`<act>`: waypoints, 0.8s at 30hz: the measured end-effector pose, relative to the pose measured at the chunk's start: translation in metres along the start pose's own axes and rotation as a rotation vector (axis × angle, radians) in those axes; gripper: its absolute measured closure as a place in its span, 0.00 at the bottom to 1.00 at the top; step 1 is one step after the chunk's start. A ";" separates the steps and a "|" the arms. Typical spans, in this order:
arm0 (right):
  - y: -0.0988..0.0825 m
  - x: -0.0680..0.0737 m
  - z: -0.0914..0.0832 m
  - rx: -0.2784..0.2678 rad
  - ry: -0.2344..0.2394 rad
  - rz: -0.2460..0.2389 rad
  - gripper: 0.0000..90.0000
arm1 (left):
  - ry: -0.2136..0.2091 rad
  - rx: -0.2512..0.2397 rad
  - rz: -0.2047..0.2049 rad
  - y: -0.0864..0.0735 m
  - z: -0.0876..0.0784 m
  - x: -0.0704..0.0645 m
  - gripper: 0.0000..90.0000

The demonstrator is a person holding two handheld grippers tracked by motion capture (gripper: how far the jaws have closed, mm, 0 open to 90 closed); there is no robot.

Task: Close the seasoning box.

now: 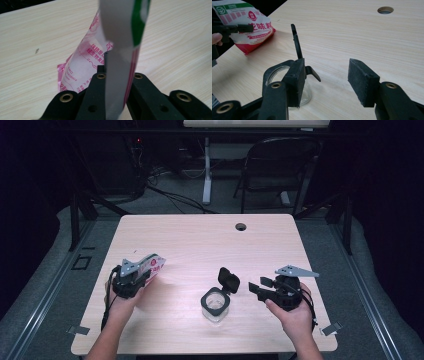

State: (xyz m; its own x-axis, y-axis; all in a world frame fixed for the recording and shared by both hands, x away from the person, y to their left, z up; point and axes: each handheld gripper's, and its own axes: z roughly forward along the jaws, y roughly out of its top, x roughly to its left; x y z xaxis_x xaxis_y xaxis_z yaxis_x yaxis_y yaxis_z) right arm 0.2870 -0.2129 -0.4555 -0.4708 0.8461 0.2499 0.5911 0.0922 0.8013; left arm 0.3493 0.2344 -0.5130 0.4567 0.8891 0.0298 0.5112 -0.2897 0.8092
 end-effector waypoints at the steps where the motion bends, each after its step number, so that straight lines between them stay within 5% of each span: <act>1: 0.000 0.000 0.000 -0.001 0.001 -0.002 0.53 | 0.004 -0.003 -0.004 0.000 -0.002 0.002 1.00; 12: 0.002 0.001 0.006 0.011 0.009 -0.010 0.53 | 0.039 -0.036 -0.079 0.002 -0.028 0.030 1.00; 24: 0.003 0.002 0.006 0.005 0.011 -0.009 0.53 | 0.066 -0.075 -0.086 0.008 -0.044 0.034 1.00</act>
State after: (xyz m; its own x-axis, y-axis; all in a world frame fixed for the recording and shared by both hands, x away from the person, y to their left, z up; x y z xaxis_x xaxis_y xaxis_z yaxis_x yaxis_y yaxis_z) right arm 0.2916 -0.2079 -0.4561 -0.4832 0.8395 0.2485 0.5898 0.1024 0.8010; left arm 0.3374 0.2780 -0.4795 0.3629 0.9318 -0.0052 0.4895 -0.1859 0.8520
